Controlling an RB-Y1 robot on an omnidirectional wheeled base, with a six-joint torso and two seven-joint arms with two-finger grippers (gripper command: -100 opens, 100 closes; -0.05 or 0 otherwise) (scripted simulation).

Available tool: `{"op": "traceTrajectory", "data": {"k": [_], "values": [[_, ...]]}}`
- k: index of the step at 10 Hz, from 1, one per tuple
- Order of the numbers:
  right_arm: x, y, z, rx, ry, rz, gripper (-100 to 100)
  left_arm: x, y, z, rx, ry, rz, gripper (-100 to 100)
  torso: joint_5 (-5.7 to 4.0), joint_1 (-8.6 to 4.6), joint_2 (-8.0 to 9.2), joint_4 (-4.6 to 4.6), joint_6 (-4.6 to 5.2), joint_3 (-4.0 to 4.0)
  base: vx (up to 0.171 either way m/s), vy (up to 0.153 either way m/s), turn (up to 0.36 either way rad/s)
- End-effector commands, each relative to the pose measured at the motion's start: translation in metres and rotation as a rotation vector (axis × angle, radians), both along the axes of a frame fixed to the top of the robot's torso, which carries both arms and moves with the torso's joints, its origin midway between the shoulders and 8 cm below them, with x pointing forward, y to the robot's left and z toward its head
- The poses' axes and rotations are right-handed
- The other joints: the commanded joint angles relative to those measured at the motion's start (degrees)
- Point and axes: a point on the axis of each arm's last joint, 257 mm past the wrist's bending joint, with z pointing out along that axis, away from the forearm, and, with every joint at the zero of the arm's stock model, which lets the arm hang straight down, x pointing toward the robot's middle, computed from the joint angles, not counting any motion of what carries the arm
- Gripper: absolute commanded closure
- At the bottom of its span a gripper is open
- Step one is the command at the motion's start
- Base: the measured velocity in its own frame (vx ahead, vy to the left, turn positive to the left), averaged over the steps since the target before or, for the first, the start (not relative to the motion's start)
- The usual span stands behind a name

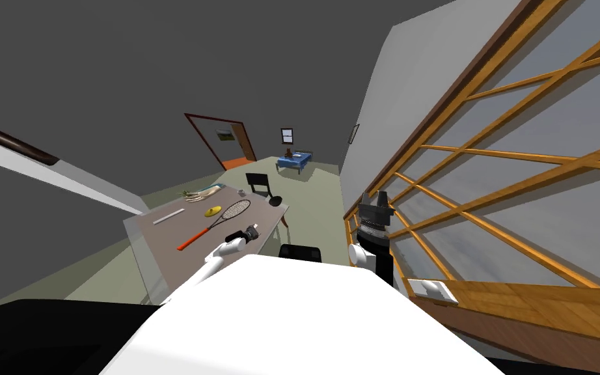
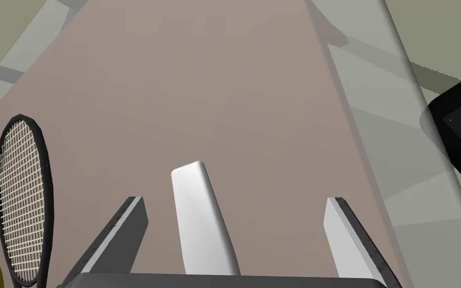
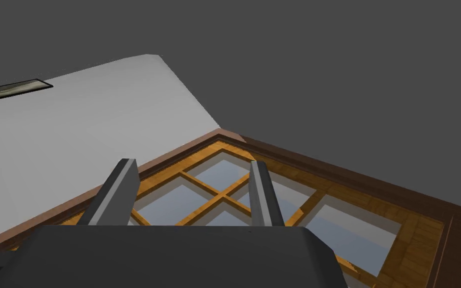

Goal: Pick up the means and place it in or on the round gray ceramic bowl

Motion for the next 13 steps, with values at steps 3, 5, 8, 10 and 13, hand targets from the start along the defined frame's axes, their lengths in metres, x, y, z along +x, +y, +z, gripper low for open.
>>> {"op": "traceTrajectory", "data": {"k": [3, 5, 8, 10, 13], "values": [[0.000, 0.000, 0.000, 0.000, 0.000, 0.000, 0, -0.034, 0.021, -0.024, -0.047, 0.112, 0.091, -100, 0.01, 0.04, -0.04, -0.01, 0.00, -0.02, 0.016, 0.029, -0.153], [0.000, 0.000, 0.000, 0.000, 0.000, 0.000, 0, -0.054, 0.034, -0.035, -0.075, 0.174, 0.150, -100, 0.01, 0.06, -0.02, -0.01, -0.02, -0.01, 0.011, 0.034, -0.142], [0.000, 0.000, 0.000, 0.000, 0.000, 0.000, 0, -0.091, 0.056, -0.049, -0.127, 0.277, 0.265, -100, 0.02, 0.05, -0.07, -0.02, -0.04, -0.04, 0.025, 0.039, -0.146], [0.000, 0.000, 0.000, 0.000, 0.000, 0.000, 0, -0.111, 0.067, -0.055, -0.149, 0.327, 0.326, -100, 0.02, 0.07, -0.08, -0.02, -0.05, -0.05, 0.022, 0.041, -0.133], [0.000, 0.000, 0.000, 0.000, 0.000, 0.000, 0, -0.146, 0.083, -0.061, -0.190, 0.406, 0.438, -100, 0.01, 0.06, -0.08, -0.02, -0.03, -0.05, 0.026, 0.042, -0.158]]}}
